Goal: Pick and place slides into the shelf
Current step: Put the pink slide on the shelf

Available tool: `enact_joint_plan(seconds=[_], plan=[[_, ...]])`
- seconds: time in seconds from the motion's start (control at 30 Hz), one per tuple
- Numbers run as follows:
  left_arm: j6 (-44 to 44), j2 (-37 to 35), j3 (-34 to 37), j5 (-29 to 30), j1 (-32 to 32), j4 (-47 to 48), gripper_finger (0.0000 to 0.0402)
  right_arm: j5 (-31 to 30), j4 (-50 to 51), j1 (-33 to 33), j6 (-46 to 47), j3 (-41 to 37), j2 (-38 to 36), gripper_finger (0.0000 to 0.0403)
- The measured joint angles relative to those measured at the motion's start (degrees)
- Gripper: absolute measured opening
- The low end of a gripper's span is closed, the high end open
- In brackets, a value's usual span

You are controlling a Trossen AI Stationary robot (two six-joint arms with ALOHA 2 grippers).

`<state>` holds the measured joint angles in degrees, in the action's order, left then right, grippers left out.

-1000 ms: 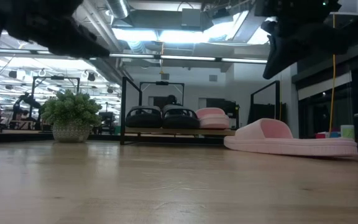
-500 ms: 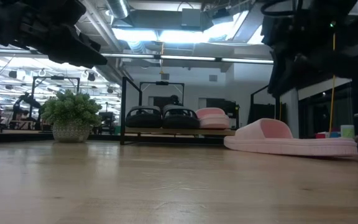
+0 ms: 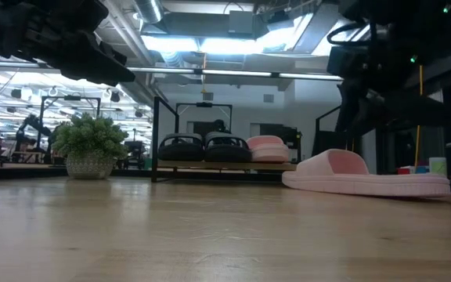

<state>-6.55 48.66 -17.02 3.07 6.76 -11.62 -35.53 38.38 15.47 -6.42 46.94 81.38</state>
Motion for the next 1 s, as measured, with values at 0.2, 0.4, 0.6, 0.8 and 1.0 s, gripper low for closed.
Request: enact_joint_plan(seconds=[0.2,0.4,0.6,0.8,1.0], plan=[[0.0,0.0,0.0,0.0,0.0,0.0,0.0000,0.0,-1.9,-2.0,-0.1,-2.2,0.0,0.0108],[0.0,0.0,0.0,0.0,0.0,0.0,0.0000,0.0,-2.6,-3.4,-0.3,-3.2,0.0,0.0108],[0.0,0.0,0.0,0.4,0.0,0.0,0.0000,0.1,-3.9,-4.0,-2.0,-3.2,0.0,0.0108],[0.0,0.0,0.0,0.4,0.0,0.0,0.0000,1.4,-5.2,-5.0,-3.1,-3.2,0.0,0.0108],[0.0,0.0,0.0,0.4,0.0,0.1,0.0000,2.2,-5.2,-6.5,-3.1,-3.2,0.0,0.0108]])
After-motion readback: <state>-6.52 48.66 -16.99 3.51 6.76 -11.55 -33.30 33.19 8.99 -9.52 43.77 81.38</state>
